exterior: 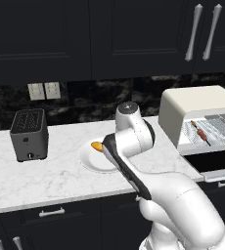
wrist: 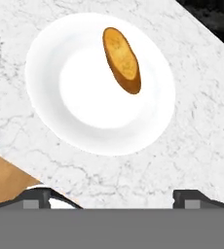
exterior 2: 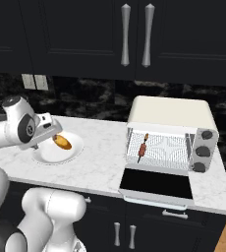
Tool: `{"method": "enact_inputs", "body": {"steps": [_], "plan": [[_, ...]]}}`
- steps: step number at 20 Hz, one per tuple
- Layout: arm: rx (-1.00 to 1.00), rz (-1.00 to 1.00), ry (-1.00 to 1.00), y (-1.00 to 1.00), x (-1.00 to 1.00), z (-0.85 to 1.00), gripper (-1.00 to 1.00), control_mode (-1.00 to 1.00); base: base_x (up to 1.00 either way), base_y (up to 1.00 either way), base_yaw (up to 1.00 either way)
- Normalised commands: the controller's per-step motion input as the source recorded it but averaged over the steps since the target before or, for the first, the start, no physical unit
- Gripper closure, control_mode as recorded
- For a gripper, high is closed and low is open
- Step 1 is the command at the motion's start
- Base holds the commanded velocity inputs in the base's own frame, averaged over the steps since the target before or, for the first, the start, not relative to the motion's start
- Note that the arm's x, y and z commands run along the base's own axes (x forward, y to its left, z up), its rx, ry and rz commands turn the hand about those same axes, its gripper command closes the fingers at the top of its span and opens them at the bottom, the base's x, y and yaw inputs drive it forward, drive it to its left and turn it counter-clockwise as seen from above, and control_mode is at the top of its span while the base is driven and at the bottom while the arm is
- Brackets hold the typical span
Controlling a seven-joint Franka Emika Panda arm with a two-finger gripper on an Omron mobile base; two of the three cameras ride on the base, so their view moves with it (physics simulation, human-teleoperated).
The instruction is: Pick up the kebab skewer and baguette bread, and place them inside the toaster oven. Close the toaster oven door and start by setting the timer.
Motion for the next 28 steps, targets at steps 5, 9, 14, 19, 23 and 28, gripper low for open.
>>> {"method": "enact_inputs", "body": {"steps": [5, 9, 14, 19, 23, 28], "plan": [[0.00, 0.09, 0.02, 0.12, 0.51, -0.36, -1.00, -1.00, 0.00, 0.00, 0.00], [0.00, 0.02, 0.00, 0.22, 0.14, -0.52, -1.00, -1.00, 0.00, 0.00, 0.00], [0.00, 0.01, 0.00, 0.08, 0.41, -0.38, -1.00, -1.00, 0.00, 0.00, 0.00], [0.00, 0.01, 0.00, 0.00, 0.49, -0.26, -1.00, -1.00, 0.00, 0.00, 0.00], [0.00, 0.02, 0.01, 0.00, 0.50, -0.38, -1.00, -1.00, 0.00, 0.00, 0.00], [0.00, 0.02, 0.00, 0.00, 0.50, -0.22, -1.00, -1.00, 0.00, 0.00, 0.00]]}}
